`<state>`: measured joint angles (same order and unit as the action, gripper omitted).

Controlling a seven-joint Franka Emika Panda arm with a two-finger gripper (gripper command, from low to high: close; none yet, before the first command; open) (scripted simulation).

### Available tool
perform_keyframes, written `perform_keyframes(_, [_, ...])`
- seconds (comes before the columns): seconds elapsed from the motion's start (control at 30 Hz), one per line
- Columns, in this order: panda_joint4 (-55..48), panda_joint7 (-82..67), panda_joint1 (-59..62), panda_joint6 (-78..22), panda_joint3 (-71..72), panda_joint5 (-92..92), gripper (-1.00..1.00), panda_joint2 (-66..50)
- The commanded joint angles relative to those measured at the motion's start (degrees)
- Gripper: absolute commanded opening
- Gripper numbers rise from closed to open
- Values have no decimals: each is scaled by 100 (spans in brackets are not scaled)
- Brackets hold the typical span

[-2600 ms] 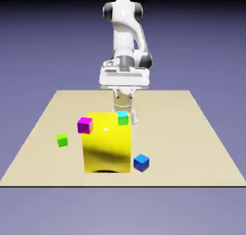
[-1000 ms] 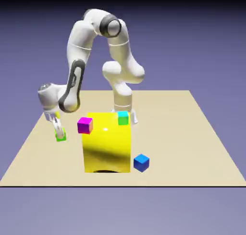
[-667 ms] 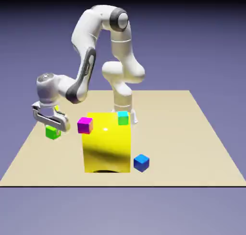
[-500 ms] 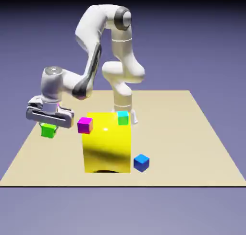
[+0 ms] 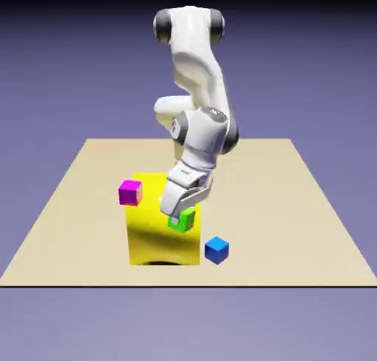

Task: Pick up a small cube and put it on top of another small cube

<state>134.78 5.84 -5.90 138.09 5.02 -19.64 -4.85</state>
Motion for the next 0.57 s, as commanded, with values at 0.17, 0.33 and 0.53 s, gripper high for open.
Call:
perform_keyframes(0.17, [941, 455, 683, 131, 969, 879, -100, 153])
perform_keyframes(0.33, [974, 599, 702, 860, 866, 389, -100, -444])
perform_keyframes(0.53, [973, 593, 704, 850, 870, 396, 100, -433])
